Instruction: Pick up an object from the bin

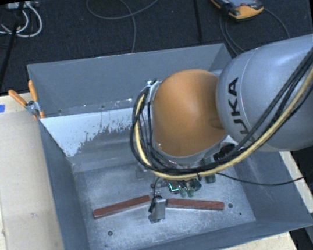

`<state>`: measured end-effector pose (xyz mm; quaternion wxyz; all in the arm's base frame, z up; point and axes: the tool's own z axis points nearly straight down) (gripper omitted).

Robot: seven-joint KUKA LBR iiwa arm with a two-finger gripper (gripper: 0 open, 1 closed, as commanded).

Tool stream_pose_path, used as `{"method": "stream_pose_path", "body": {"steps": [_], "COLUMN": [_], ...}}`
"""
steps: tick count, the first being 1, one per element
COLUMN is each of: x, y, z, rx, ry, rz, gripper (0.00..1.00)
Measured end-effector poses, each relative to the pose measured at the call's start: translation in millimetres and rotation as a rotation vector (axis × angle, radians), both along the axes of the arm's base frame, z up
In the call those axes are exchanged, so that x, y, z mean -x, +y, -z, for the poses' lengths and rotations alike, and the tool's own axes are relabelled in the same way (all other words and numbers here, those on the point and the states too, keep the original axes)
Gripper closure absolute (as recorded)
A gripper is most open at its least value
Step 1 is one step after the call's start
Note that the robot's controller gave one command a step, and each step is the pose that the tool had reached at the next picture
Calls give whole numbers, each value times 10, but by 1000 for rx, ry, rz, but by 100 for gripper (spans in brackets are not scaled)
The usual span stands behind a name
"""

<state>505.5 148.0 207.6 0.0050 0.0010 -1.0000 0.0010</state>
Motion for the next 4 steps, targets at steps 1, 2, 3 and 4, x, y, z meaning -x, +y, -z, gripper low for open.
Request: {"method": "stream_pose_path", "body": {"steps": [1,2,3,4], "x": [-18,-234,-45,-342], "y": [-5,-52,106,8], "z": [-41,493,1082,1269], "rx": [-2,-4,-2,-2], "ry": [-8,-15,-12,-5], "rz": [3,-17,-25,105], "gripper": [0,0,0,0]}}
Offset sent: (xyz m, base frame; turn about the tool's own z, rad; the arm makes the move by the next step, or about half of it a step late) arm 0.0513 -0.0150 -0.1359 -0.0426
